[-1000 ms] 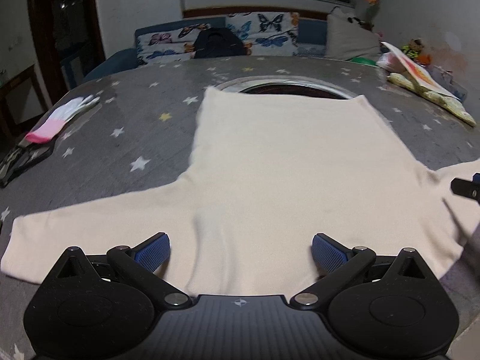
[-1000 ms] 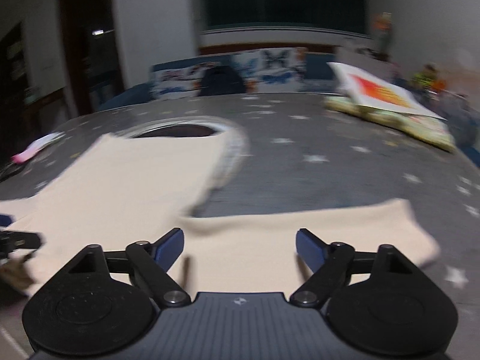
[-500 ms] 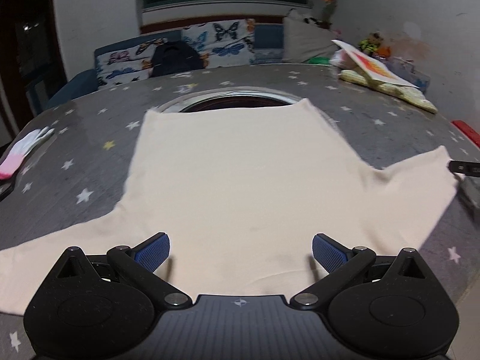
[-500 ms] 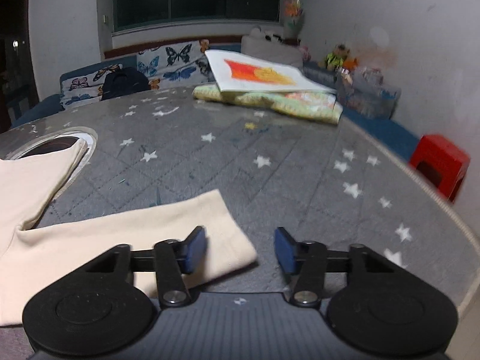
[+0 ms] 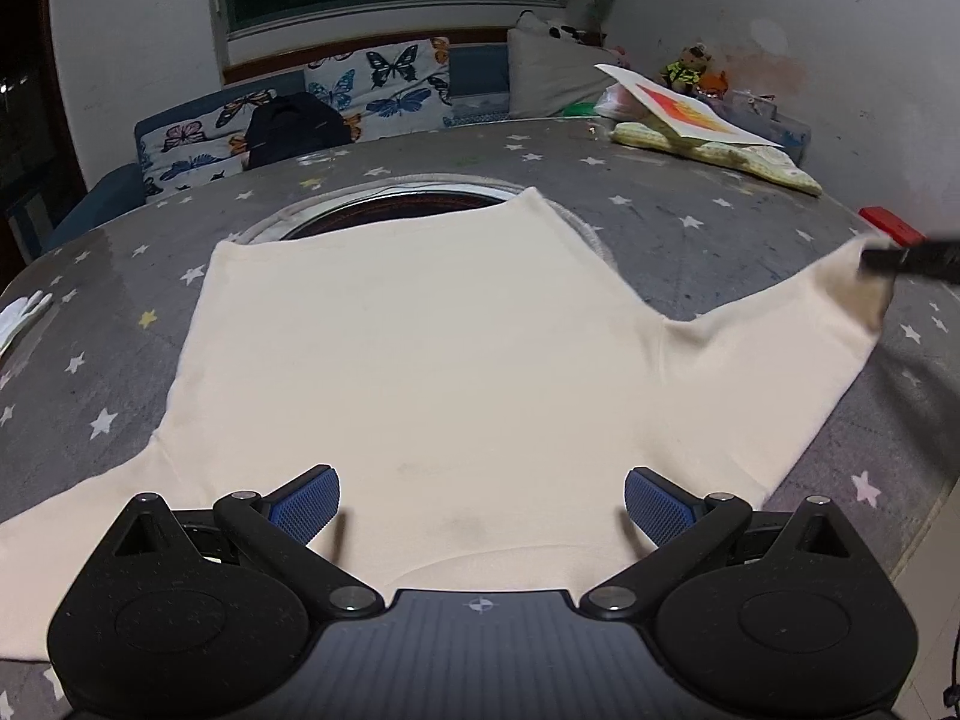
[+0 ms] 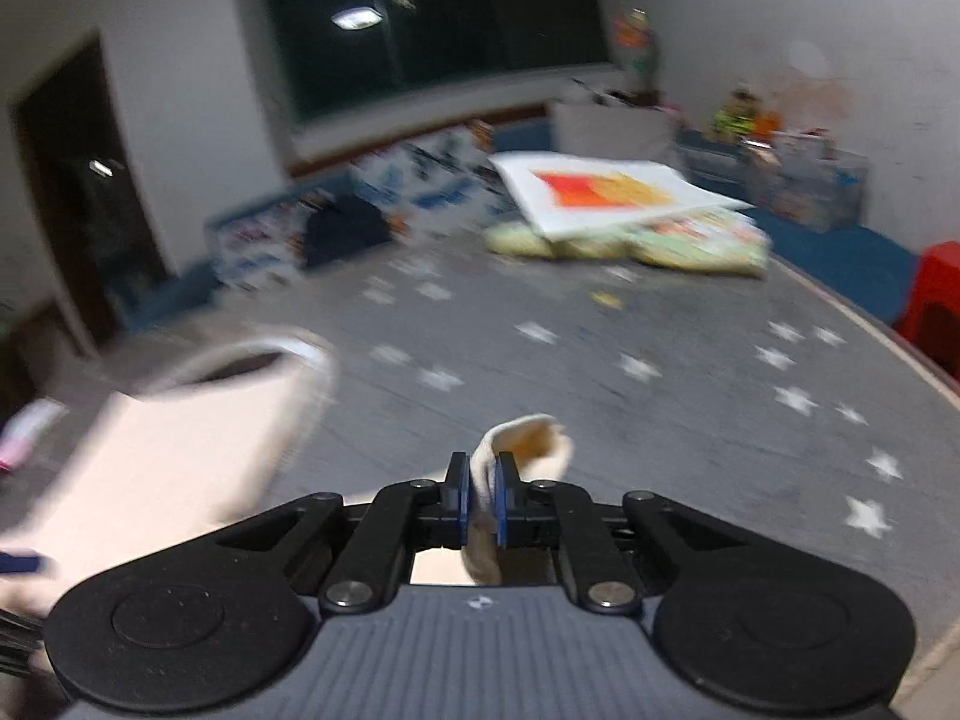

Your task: Fold clothes

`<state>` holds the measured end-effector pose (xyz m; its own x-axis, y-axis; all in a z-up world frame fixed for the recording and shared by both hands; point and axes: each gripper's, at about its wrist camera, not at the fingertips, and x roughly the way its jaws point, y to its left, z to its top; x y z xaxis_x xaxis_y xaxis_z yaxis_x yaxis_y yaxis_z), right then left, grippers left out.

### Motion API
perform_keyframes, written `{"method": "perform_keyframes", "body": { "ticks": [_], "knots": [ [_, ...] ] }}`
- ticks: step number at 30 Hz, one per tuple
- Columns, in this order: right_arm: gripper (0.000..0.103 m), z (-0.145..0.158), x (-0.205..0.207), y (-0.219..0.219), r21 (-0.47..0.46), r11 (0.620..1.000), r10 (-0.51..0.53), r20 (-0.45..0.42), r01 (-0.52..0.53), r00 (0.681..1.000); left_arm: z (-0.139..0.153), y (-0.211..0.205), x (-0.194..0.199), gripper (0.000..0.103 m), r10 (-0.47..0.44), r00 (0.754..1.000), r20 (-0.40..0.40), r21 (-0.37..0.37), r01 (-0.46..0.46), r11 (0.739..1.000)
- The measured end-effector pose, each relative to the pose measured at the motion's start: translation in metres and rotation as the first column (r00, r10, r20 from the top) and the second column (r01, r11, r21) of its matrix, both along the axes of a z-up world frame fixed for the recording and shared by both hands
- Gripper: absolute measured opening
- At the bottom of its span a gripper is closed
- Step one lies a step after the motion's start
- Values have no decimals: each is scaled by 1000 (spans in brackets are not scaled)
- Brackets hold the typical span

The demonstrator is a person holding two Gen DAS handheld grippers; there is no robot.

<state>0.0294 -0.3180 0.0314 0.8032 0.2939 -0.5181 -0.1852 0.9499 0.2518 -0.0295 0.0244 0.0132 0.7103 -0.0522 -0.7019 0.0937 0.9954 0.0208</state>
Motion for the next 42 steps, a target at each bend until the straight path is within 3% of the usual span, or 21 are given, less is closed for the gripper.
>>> {"method": "perform_keyframes", "body": {
  "ticks": [4, 9, 14, 19, 23, 25, 30, 34, 38, 42],
  "knots": [
    [7, 35, -14, 27, 97, 985, 132, 72, -139, 989, 2, 18, -5, 103, 47, 999, 6, -12, -47, 999],
    [7, 62, -16, 82, 179, 924, 321, 119, -338, 940, 7, 47, -18, 103, 116, 993, 30, -19, -115, 993],
    [7, 62, -10, 149, 189, 857, 466, 108, -479, 878, 10, 82, -33, 103, 204, 978, 43, -28, -203, 979],
    [7, 39, -1, 210, 167, 821, 548, 39, -546, 835, 10, 118, -48, 103, 297, 954, 43, -32, -296, 955],
    [8, 14, 4, 241, 166, 794, 597, -24, -585, 802, 9, 146, -59, 103, 371, 928, 39, -38, -370, 928],
    [13, 4, 3, 249, 181, 784, 610, -48, -594, 791, 7, 158, -66, 103, 406, 913, 38, -35, -404, 914],
    [15, -3, 0, 243, 163, 772, 629, -64, -614, 775, 5, 181, -80, 103, 482, 875, 44, -17, -482, 876],
    [15, -8, -2, 238, 53, 784, 620, -90, -618, 779, 2, 198, -91, 103, 547, 836, 49, -9, -547, 837],
    [15, -32, 1, 245, -41, 781, 610, -165, -624, 775, -1, 216, -99, 103, 612, 789, 47, -10, -613, 790],
    [17, -42, -3, 246, -72, 774, 611, -176, -629, 772, -4, 233, -106, 103, 676, 735, 49, -25, -676, 737]
  ]
}}
